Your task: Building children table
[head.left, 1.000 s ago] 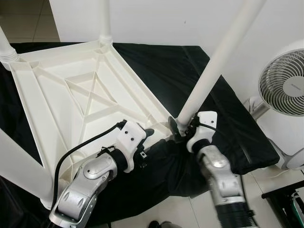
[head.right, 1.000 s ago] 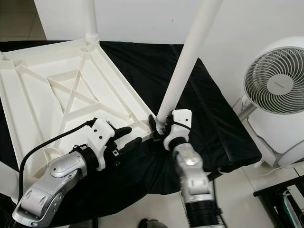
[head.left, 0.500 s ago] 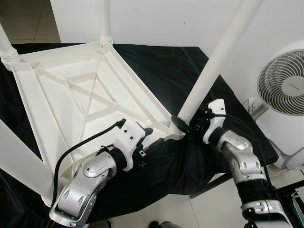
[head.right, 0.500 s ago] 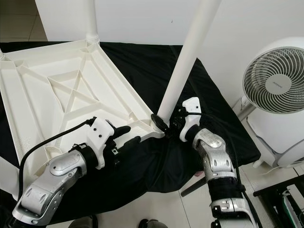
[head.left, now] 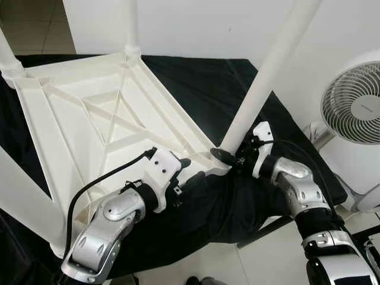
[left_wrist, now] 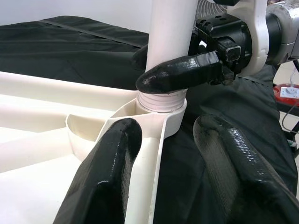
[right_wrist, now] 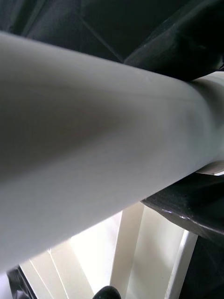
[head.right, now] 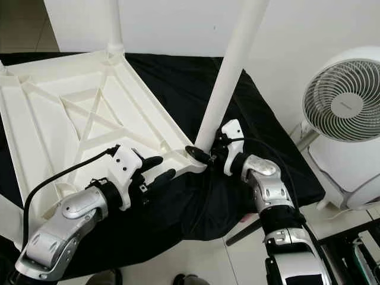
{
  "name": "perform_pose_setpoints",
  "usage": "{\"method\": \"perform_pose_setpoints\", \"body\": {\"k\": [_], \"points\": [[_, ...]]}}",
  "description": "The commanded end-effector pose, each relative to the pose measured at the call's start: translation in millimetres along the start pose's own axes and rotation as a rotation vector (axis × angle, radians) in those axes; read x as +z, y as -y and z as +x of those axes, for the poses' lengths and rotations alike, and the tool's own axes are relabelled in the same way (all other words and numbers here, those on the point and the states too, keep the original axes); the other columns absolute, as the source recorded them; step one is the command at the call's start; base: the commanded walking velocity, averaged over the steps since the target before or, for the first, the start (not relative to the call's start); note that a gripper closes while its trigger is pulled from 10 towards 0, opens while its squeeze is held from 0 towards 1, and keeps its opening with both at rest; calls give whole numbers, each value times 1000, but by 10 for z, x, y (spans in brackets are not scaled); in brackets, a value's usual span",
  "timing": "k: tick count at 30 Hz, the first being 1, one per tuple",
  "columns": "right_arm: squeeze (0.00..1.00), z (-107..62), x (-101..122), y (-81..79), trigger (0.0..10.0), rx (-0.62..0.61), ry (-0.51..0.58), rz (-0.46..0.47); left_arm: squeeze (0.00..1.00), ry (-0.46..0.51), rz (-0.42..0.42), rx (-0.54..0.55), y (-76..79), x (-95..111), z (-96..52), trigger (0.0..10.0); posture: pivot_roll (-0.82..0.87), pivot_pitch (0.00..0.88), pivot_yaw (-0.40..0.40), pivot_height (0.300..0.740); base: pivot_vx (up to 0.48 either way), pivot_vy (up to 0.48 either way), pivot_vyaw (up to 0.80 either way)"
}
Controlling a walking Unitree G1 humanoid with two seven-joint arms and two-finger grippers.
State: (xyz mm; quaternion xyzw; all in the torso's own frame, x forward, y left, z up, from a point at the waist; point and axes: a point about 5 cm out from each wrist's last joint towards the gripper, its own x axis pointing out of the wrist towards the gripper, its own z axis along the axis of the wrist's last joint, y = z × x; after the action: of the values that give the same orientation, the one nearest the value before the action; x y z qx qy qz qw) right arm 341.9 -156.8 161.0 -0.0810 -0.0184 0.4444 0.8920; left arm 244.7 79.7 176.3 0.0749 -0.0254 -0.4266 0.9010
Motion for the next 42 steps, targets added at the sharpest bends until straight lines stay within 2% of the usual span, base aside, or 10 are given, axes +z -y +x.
{"method": "perform_pose_setpoints", "body": {"k": [1,2,3,12,19,25,30,36,37,42], "points": [[0,-27,-112,-24,0,19,-45,13,0,-7,1,10,14,-10,9,10000,152,130,-116,740,0,0,0],[0,-27,-112,-24,0,19,-45,13,0,-7,1,10,14,-10,9,10000,152,130,-116,740,0,0,0],[0,-44,-126,-15,10000,-17,-43,26,0,-7,-1,9,18,-12,11,10000,147,133,-116,740,0,0,0],[0,-72,-162,-8,10000,-246,-28,61,0,-11,-4,0,37,-26,9,10000,137,140,-115,740,0,0,0],[0,-33,-168,-198,10000,-482,23,133,0,-19,-15,-13,71,-42,-8,10000,128,151,-108,740,0,0,0],[0,51,-149,-403,10000,-817,59,273,0,-21,-16,-20,70,-43,1,10000,127,149,-105,740,0,0,0],[0,125,-48,-510,10000,-939,83,258,0,-20,-17,-23,75,-44,7,10000,128,146,-108,740,0,0,0],[0,119,1,-506,10000,-940,97,273,0,-20,-17,-22,76,-43,9,10000,128,142,-110,740,0,0,0],[1000,84,-3,-486,10000,-951,95,278,0,-20,-17,-20,74,-45,8,10000,129,142,-116,740,0,0,0],[1000,-1,-23,-454,10000,-948,74,265,0,-16,-19,-12,73,-47,12,10000,128,139,-121,740,0,0,0]]}}
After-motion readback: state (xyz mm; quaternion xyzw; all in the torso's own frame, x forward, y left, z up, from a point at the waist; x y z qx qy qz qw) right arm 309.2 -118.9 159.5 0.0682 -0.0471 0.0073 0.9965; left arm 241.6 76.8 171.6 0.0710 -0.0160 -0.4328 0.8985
